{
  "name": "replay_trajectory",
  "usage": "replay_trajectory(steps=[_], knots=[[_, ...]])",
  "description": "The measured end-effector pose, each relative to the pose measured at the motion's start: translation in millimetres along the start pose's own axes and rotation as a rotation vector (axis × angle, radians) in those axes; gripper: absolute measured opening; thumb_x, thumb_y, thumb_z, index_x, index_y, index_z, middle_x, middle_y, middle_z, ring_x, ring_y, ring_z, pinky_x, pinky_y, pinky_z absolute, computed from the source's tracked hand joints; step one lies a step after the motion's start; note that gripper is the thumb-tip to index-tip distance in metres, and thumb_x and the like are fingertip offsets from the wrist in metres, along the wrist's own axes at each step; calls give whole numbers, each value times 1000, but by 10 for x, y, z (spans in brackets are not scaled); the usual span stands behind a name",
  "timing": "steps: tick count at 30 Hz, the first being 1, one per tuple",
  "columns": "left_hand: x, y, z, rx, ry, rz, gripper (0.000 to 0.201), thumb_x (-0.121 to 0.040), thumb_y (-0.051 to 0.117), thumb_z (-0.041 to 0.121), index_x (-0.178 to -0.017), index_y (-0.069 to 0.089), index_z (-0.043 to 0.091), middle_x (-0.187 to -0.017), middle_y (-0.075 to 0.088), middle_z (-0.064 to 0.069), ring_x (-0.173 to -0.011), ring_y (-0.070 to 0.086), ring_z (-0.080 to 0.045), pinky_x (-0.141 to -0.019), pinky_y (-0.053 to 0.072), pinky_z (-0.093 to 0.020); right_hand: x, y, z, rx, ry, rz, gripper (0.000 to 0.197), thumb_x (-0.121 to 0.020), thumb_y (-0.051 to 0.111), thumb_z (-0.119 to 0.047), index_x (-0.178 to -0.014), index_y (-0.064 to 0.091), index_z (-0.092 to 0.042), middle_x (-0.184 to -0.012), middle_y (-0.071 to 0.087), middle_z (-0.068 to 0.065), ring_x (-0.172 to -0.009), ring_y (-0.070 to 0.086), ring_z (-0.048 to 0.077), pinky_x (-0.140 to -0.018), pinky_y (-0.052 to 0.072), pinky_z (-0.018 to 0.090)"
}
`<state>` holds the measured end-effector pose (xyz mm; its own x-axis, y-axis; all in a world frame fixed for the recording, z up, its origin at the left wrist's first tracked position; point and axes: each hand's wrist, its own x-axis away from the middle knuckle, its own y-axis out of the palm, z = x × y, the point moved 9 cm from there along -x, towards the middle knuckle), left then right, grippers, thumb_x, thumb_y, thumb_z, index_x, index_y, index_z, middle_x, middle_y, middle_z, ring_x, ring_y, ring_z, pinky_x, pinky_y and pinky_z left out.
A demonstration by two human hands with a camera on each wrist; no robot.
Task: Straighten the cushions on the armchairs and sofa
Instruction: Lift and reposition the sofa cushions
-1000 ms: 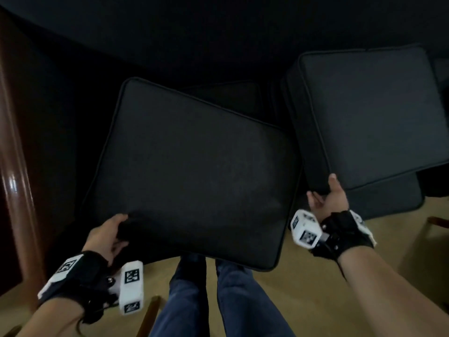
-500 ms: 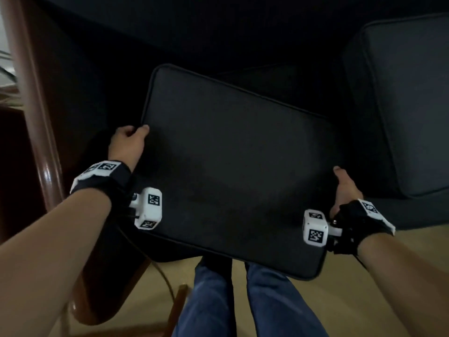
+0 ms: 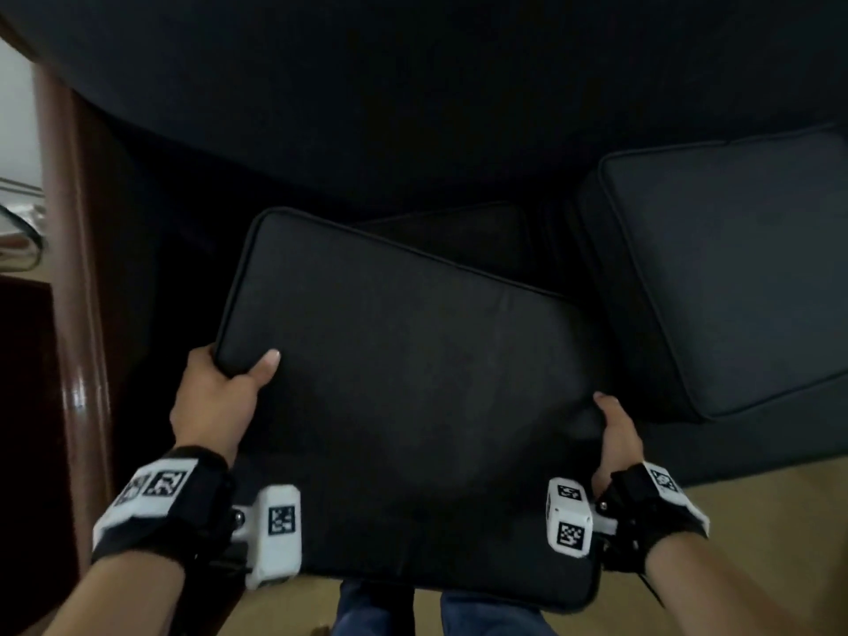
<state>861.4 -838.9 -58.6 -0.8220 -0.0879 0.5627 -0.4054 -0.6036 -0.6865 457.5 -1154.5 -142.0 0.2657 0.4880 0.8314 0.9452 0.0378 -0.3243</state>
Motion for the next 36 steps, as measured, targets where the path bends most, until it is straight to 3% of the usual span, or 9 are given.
replay_trajectory(steps=[6, 10, 16, 19, 23, 26, 31, 34, 36], knots=[[364, -359, 188, 118, 117, 34, 64, -77, 78, 45, -130, 49, 27, -124, 63, -2, -116, 56, -32, -102, 44, -45, 223, -100, 10, -42, 24, -48, 76, -53, 81, -50, -119, 67, -14, -105, 74, 15, -91, 72, 37, -85, 55, 58], [524, -553, 151, 362, 105, 15, 69, -56, 84, 60, -115, 53, 43, -115, 66, 9, -110, 62, -22, -97, 51, -51, 408, -126, -166, -109, -18, -81, 67, -56, 78, -53, -111, 73, -16, -106, 76, 9, -98, 72, 33, -91, 55, 51], [818, -968, 214, 780, 41, 21, 53, -63, 76, 67, -104, 63, 37, -125, 66, -4, -117, 62, -26, -101, 48, -52, 916, -227, -604, -296, -119, -46, 79, -54, 76, -66, -119, 69, -21, -109, 75, 2, -100, 71, 26, -93, 54, 46], [983, -975, 414, 995, 23, -113, 59, -74, 68, 65, -116, 67, 25, -128, 66, -8, -121, 61, -31, -99, 50, -51, 1333, -141, -1017, -396, -189, -160, 69, -64, 66, -72, -116, 73, -26, -113, 75, 1, -109, 68, 27, -98, 50, 47], [980, -1096, 637, 1021, 31, -189, 51, -97, 37, 54, -83, 78, 25, -88, 76, 5, -90, 71, -16, -76, 58, -27, 1729, -122, -1387, -501, -223, -227, 54, -82, 51, -70, -103, 71, -25, -109, 74, 4, -105, 66, 29, -92, 51, 46], [744, -1283, 500, 976, -35, -131, 41, -90, 43, 61, -97, 67, 29, -89, 64, 9, -97, 58, -16, -86, 46, -30, 1785, -106, -1496, -516, -216, -271, 49, -86, 46, -70, -96, 63, -25, -108, 68, 3, -104, 63, 26, -81, 50, 41], [616, -1126, 38, 869, -190, -192, 33, -89, 42, 55, -75, 69, 42, -100, 63, 8, -96, 54, -18, -82, 41, -37, 1644, -98, -1283, -410, -164, -305, 47, -89, 42, -69, -109, 64, -32, -123, 62, -2, -105, 58, 19, -100, 38, 33], [604, -1062, -223, 907, -294, -216, 54, -59, 61, 72, -96, 72, 33, -112, 65, 3, -109, 57, -22, -95, 43, -40, 1516, -257, -1164, -379, -169, -222, 47, -100, 40, -48, -72, 76, -35, -89, 72, -10, -88, 60, 12, -82, 50, 25], [595, -1090, -257, 894, -304, -215, 60, -55, 67, 73, -97, 73, 31, -107, 67, 3, -104, 59, -21, -98, 44, -38, 1385, -366, -1139, -334, -165, -191, 52, -97, 43, -45, -60, 78, -33, -70, 75, -10, -98, 62, 17, -89, 50, 30]])
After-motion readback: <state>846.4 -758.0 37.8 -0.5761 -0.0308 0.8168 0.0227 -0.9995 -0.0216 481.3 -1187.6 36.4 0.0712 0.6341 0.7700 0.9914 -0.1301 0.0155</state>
